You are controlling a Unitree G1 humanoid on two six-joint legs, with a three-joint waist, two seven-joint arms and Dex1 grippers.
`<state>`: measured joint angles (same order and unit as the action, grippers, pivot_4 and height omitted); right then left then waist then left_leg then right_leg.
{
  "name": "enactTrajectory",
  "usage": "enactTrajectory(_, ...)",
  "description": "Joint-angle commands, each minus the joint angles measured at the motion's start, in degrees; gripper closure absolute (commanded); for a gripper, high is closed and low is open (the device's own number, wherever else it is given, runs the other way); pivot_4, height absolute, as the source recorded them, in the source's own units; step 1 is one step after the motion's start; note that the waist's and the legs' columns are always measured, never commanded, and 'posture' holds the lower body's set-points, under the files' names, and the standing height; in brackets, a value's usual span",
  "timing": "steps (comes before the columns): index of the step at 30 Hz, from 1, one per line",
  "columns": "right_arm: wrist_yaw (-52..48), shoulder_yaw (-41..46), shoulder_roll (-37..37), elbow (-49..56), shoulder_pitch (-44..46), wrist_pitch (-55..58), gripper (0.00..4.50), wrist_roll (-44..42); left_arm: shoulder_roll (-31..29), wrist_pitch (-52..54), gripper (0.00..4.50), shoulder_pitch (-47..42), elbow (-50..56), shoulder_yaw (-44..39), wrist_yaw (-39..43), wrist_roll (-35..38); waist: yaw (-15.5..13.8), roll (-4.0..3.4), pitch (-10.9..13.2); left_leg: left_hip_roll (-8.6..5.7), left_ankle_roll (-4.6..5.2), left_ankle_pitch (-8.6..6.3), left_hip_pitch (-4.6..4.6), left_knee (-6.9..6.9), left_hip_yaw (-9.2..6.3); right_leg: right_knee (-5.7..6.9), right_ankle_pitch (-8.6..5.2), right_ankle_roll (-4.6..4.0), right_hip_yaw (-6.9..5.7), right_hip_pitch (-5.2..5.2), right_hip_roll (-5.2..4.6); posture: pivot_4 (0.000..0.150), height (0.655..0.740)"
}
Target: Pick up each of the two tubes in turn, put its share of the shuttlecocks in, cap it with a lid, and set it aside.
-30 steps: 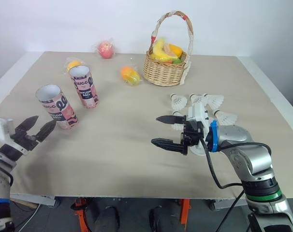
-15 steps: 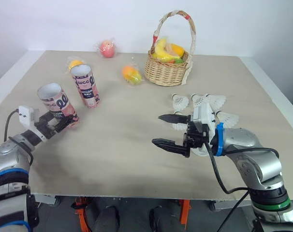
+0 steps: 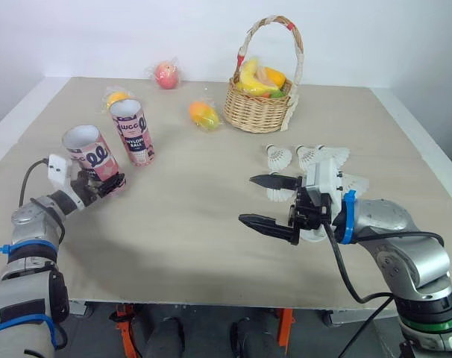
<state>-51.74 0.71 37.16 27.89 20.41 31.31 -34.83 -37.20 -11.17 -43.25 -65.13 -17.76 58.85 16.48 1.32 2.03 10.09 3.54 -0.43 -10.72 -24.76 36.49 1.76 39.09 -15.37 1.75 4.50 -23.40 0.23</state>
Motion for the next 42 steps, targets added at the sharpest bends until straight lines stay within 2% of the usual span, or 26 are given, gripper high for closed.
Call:
enactTrajectory(1,0.8,2.1,0.6,2.9,-0.1,-0.2,0.0,-1.5,-1.0,-2.2,1.6,-0.8,-0.6,0.2,-0.1,-1.1,0.0,0.0,0.0,0.0,0.0,0.0,-0.01,0.0,-0.04,0.01,0.0,0.0,-0.03,0.01,0.0,0.15,0.7393)
enactTrajectory(14,0.4,2.0,1.7,2.2,-0.1,-0.8,0.0,-2.2,-0.9,-0.1,1.6,-0.6,9.4,-0.1,6.4,1.1,-0.1,0.0,0.0,0.0,0.0,0.0,-0.13,0.08,-0.16,0.01,0.01,-0.01,-0.15,0.0,-0.01,0.15,0.7393)
enactTrajectory(19,0.2,1.5,1.4,1.7,0.4,-1.1,0.0,-2.0,0.4,6.7,1.6,0.6,12.6,-0.8,7.3,3.5,0.0,0.0,0.0,0.0,0.0,0.01,-0.13,0.1,-0.18,0.02,0.01,-0.01,-0.16,0.0,0.0,0.15,0.7393)
enactTrajectory(25,0.1,1.4,1.6,2.0,0.3,-0.9,0.0,-2.1,0.5,14.0,1.6,7.9,25.6,4.9,14.2,3.6,0.0,0.0,0.0,0.01,0.0,0.0,-0.14,0.1,-0.18,0.03,0.0,-0.02,-0.16,0.0,-0.01,0.15,0.7393)
enactTrajectory(27,-0.1,1.6,1.8,2.0,0.4,-0.7,0.0,-2.3,-1.3,17.5,1.6,8.9,29.2,7.1,16.8,3.4,0.0,0.0,0.0,0.04,0.0,0.01,-0.18,0.13,-0.25,0.03,0.01,-0.05,-0.23,-0.01,0.01,0.15,0.7393)
enactTrajectory(30,-0.5,2.3,2.4,2.4,-0.1,-0.2,0.0,-2.9,-7.6,20.5,1.6,8.9,34.7,12.2,23.9,0.4,0.0,0.02,0.0,0.03,0.01,0.02,-0.19,0.15,-0.27,0.06,0.02,-0.07,-0.24,0.0,0.03,0.15,0.7393)
enactTrajectory(35,1.4,3.6,2.7,4.4,-3.3,0.7,0.0,-3.8,-15.5,23.7,1.6,5.3,40.9,17.6,30.9,-1.8,0.0,-0.02,0.0,0.1,0.0,0.03,-0.2,0.17,-0.31,0.07,-0.01,-0.15,-0.27,-0.03,0.1,0.15,0.7393)
enactTrajectory(42,4.6,5.1,3.0,7.3,-11.2,1.5,0.0,-3.2,-20.3,23.4,1.6,4.1,45.2,24.4,33.6,-0.5,-0.1,-0.05,0.0,0.08,0.01,0.02,-0.24,0.14,-0.33,0.08,-0.1,-0.15,-0.3,-0.04,0.06,0.15,0.7393)
